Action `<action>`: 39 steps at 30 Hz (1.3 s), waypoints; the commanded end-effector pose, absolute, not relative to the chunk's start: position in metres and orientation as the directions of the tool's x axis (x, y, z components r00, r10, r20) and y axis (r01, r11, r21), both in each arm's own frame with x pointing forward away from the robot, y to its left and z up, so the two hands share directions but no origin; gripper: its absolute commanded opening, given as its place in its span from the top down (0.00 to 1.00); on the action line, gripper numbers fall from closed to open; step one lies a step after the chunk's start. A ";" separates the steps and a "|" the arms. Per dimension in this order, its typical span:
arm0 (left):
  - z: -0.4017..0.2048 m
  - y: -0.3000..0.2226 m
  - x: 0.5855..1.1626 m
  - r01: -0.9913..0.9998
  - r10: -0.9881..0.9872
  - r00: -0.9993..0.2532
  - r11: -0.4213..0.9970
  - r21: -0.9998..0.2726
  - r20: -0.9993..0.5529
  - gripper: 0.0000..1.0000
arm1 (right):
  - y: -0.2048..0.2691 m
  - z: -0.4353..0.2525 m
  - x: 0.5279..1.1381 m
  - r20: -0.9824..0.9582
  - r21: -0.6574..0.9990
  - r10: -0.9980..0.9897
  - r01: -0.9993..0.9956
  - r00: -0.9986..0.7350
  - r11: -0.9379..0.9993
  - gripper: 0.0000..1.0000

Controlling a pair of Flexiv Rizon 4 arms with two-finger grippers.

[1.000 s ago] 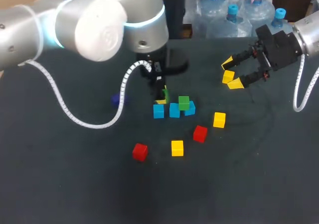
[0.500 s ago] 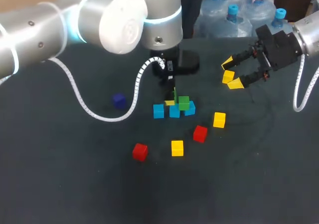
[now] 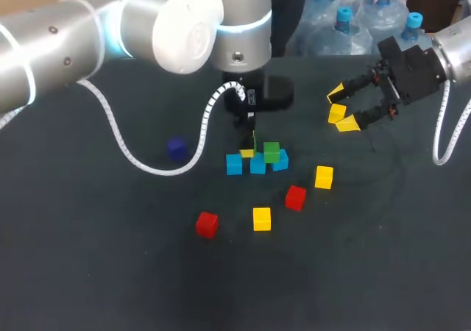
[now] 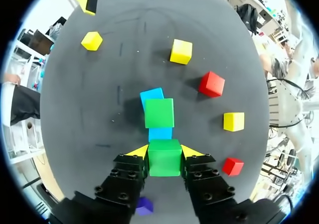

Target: Place the blue cubes, place green cubes on the blue cubes, place the yellow cubes on the green cubes, then place the red cubes on the yellow cubes, and place purple cube on the red cubes.

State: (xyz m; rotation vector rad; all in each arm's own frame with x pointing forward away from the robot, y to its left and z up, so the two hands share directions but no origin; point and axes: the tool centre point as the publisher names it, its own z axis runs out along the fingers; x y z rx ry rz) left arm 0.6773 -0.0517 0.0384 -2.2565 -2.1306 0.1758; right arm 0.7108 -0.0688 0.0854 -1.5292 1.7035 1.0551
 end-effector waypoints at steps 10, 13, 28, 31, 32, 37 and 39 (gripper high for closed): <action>0.029 -0.046 0.675 0.993 0.997 0.022 -0.031 -0.115 -0.077 0.98 | -0.069 0.085 0.711 -0.854 0.159 -0.499 -0.987 -0.145 0.015 0.00; 0.028 -0.046 0.675 0.993 0.997 0.019 -0.028 -0.117 -0.076 0.98 | -0.069 0.085 0.711 -0.854 0.159 -0.499 -0.987 -0.145 0.015 0.00; 0.023 -0.051 0.674 0.991 0.996 0.026 -0.037 -0.131 -0.085 0.92 | -0.069 0.085 0.711 -0.854 0.159 -0.499 -0.987 -0.145 0.015 0.00; 0.023 -0.051 0.674 0.991 0.996 0.025 -0.036 -0.130 -0.085 0.92 | -0.069 0.085 0.711 -0.854 0.159 -0.499 -0.987 -0.145 0.015 0.00; 0.023 -0.051 0.674 0.991 0.996 0.025 -0.036 -0.130 -0.084 0.91 | -0.069 0.085 0.711 -0.854 0.159 -0.499 -0.987 -0.145 0.015 0.00; 0.022 -0.050 0.675 0.991 0.996 0.026 -0.037 -0.132 -0.083 0.91 | -0.069 0.085 0.711 -0.854 0.159 -0.499 -0.987 -0.145 0.015 0.00; 0.022 -0.049 0.675 0.991 0.996 0.026 -0.037 -0.131 -0.084 0.91 | -0.069 0.085 0.711 -0.854 0.159 -0.499 -0.987 -0.145 0.015 0.00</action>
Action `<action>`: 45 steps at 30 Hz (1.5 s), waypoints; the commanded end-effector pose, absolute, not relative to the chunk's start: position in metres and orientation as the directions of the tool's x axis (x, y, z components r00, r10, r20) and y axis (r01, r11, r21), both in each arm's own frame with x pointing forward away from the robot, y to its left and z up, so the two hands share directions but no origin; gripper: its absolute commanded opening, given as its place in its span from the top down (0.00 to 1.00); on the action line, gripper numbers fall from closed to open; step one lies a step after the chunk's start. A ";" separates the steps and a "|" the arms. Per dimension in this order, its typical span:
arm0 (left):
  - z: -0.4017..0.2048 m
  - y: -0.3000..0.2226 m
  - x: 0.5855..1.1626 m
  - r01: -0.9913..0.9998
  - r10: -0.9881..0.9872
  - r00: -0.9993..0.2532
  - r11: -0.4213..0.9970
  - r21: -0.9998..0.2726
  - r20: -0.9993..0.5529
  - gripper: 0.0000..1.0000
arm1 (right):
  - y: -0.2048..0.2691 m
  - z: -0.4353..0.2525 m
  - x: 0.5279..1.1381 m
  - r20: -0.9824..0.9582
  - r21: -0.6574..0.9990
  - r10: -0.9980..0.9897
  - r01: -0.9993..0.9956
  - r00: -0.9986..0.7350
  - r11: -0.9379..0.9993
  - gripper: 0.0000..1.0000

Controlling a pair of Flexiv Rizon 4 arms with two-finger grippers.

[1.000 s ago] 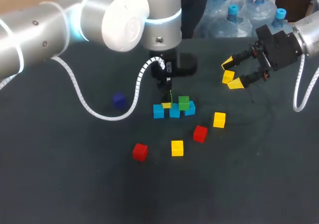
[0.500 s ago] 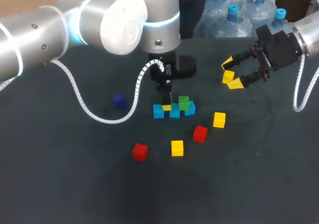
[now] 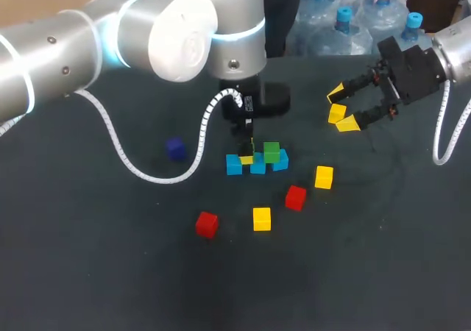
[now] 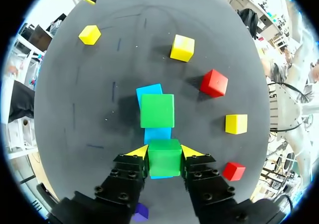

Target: Place the blue cubes, place green cubes on the blue cubes, place the yellow cubes on the green cubes, then place the red cubes on the yellow cubes, and place purple cube on the red cubes.

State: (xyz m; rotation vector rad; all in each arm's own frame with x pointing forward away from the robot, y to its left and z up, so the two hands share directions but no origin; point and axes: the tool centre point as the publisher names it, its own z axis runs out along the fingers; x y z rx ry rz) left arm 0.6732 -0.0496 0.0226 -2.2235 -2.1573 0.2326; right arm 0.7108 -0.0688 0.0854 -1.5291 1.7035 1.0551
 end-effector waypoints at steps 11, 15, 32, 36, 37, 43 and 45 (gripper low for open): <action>0.020 -0.050 0.675 0.990 0.996 0.029 -0.041 -0.137 -0.090 0.87 | -0.069 0.085 0.711 -0.854 0.159 -0.499 -0.987 -0.145 0.015 0.00; 0.020 -0.046 0.675 0.990 0.996 0.024 -0.036 -0.136 -0.089 0.81 | -0.069 0.085 0.711 -0.854 0.159 -0.499 -0.987 -0.145 0.015 0.00; 0.021 -0.048 0.679 0.990 0.996 0.033 -0.044 -0.136 -0.083 0.83 | -0.069 0.085 0.711 -0.854 0.159 -0.499 -0.987 -0.145 0.015 0.00; 0.021 -0.049 0.678 0.989 0.996 0.033 -0.044 -0.140 -0.081 0.85 | -0.069 0.085 0.711 -0.854 0.159 -0.499 -0.987 -0.145 0.015 0.00; 0.021 -0.049 0.678 0.989 0.996 0.033 -0.044 -0.140 -0.081 0.84 | -0.069 0.085 0.711 -0.854 0.159 -0.499 -0.987 -0.145 0.015 0.00; 0.021 -0.048 0.678 0.989 0.997 0.034 -0.045 -0.142 -0.076 0.84 | -0.069 0.085 0.711 -0.854 0.159 -0.499 -0.987 -0.145 0.015 0.00; 0.021 -0.048 0.678 0.989 0.997 0.036 -0.047 -0.142 -0.075 0.84 | -0.069 0.085 0.711 -0.854 0.159 -0.499 -0.987 -0.145 0.015 0.00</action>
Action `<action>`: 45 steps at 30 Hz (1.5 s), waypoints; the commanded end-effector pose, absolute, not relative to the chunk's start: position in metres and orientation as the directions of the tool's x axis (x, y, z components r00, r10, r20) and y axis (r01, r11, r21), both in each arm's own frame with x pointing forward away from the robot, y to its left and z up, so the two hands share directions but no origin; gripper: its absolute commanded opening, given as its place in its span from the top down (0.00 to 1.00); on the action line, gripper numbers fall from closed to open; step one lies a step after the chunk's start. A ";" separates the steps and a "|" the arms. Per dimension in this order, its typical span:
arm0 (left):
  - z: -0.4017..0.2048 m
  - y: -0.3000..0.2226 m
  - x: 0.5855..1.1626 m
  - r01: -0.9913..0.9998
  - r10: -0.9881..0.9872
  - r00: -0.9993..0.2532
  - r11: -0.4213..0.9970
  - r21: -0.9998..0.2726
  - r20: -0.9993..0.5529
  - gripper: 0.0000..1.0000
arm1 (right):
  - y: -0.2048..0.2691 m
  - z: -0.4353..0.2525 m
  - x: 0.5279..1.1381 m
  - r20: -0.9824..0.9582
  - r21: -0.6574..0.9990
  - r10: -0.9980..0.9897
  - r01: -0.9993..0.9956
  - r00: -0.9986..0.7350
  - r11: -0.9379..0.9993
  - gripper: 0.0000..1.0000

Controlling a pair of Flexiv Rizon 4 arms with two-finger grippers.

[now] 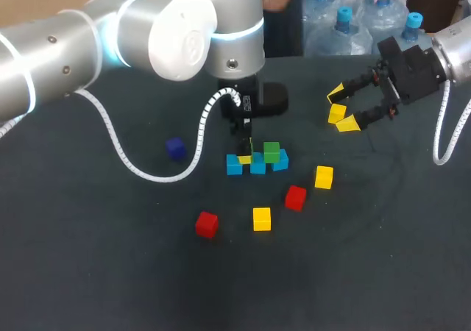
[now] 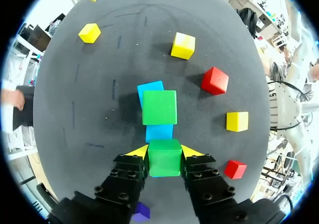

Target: Place the blue cubes, place green cubes on the blue cubes, place the yellow cubes on the green cubes, then place the red cubes on the yellow cubes, and place purple cube on the red cubes.

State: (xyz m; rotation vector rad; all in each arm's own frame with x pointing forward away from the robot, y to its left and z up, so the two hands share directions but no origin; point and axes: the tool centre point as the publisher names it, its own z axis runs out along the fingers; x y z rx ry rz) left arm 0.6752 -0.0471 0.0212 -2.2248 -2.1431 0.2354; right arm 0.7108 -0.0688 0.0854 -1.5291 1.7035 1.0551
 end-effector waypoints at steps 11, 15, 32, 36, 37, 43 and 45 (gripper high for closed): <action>0.020 -0.049 0.678 0.988 0.997 0.038 -0.048 -0.145 -0.073 0.82 | -0.069 0.085 0.711 -0.854 0.159 -0.499 -0.987 -0.145 0.015 0.00; 0.020 -0.049 0.678 0.988 0.997 0.039 -0.049 -0.144 -0.073 0.69 | -0.069 0.085 0.711 -0.854 0.159 -0.499 -0.987 -0.145 0.015 0.00; 0.025 -0.049 0.677 0.994 0.987 0.049 -0.063 -0.093 -0.150 0.00 | -0.069 0.085 0.711 -0.854 0.159 -0.499 -0.987 -0.145 0.015 0.00; 0.032 -0.049 0.676 0.996 0.968 0.083 -0.088 -0.012 -0.238 0.00 | -0.069 0.085 0.711 -0.854 0.159 -0.499 -0.987 -0.145 0.015 0.00; 0.033 -0.047 0.676 0.997 0.966 0.078 -0.079 0.004 -0.245 0.00 | -0.069 0.085 0.711 -0.854 0.159 -0.499 -0.987 -0.145 0.015 0.00; 0.048 -0.041 0.672 0.996 0.959 0.077 -0.062 0.066 -0.271 0.00 | -0.069 0.085 0.711 -0.854 0.159 -0.499 -0.987 -0.145 0.015 0.00; 0.053 -0.037 0.671 0.994 0.958 0.080 -0.057 0.090 -0.276 0.00 | -0.069 0.085 0.711 -0.854 0.159 -0.499 -0.987 -0.145 0.015 0.00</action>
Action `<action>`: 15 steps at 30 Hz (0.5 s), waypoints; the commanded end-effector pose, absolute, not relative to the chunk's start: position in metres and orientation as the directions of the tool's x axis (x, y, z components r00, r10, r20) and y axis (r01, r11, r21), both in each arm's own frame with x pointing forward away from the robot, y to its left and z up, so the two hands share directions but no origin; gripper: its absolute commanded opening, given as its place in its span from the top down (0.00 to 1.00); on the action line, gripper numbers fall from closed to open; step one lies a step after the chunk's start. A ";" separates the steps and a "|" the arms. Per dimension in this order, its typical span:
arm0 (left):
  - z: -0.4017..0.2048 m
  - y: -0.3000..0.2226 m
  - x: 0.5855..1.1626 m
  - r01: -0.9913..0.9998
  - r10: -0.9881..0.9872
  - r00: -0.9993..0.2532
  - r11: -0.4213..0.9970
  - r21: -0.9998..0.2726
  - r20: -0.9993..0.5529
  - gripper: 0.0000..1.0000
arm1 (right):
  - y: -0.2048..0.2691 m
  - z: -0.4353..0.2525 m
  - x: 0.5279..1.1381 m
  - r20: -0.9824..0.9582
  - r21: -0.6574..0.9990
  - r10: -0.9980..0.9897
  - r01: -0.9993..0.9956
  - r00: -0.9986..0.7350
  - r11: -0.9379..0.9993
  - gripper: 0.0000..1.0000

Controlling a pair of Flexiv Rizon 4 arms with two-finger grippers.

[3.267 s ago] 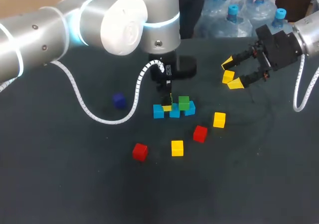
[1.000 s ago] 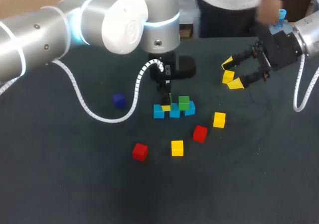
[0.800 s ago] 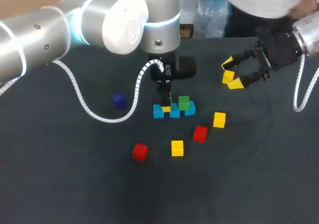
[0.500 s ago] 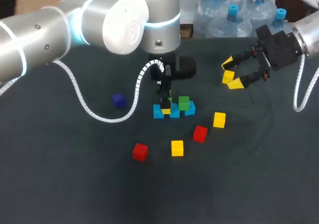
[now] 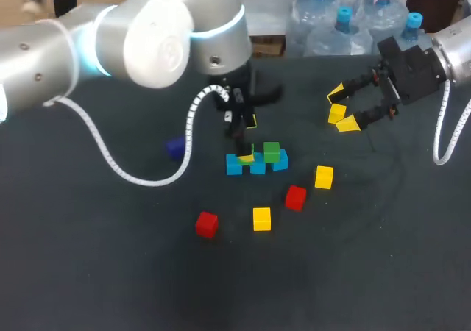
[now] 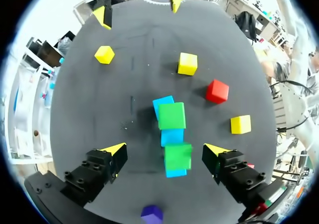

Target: Place the blue cubes, place green cubes on the blue cubes, place the yellow cubes on the green cubes, then place the red cubes on the yellow cubes, and place purple cube on the red cubes.

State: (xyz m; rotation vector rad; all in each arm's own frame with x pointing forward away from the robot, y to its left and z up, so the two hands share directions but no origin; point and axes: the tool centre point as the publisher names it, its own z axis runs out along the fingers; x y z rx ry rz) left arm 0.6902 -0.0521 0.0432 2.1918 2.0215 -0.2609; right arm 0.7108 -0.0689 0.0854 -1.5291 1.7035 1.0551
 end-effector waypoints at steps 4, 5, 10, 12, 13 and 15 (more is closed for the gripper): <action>0.061 -0.028 0.668 0.992 0.945 0.085 -0.050 0.118 -0.317 0.00 | -0.069 0.085 0.711 -0.854 0.159 -0.499 -0.987 -0.145 0.015 0.00; 0.063 -0.024 0.667 0.992 0.942 0.084 -0.046 0.121 -0.326 0.00 | -0.069 0.085 0.711 -0.854 0.159 -0.499 -0.987 -0.145 0.015 0.00; 0.072 -0.009 0.665 0.989 0.925 0.079 -0.024 0.149 -0.372 0.00 | -0.069 0.085 0.711 -0.854 0.159 -0.499 -0.987 -0.145 0.015 0.00; 0.073 -0.003 0.665 0.987 0.918 0.078 -0.018 0.157 -0.389 0.00 | -0.069 0.085 0.711 -0.854 0.159 -0.499 -0.987 -0.145 0.015 0.00; 0.074 0.000 0.666 0.986 0.910 0.083 -0.016 0.164 -0.405 0.00 | -0.069 0.085 0.711 -0.854 0.159 -0.499 -0.987 -0.145 0.015 0.00; 0.075 0.004 0.666 0.984 0.897 0.090 -0.013 0.177 -0.434 0.00 | -0.069 0.085 0.711 -0.854 0.159 -0.499 -0.987 -0.145 0.015 0.00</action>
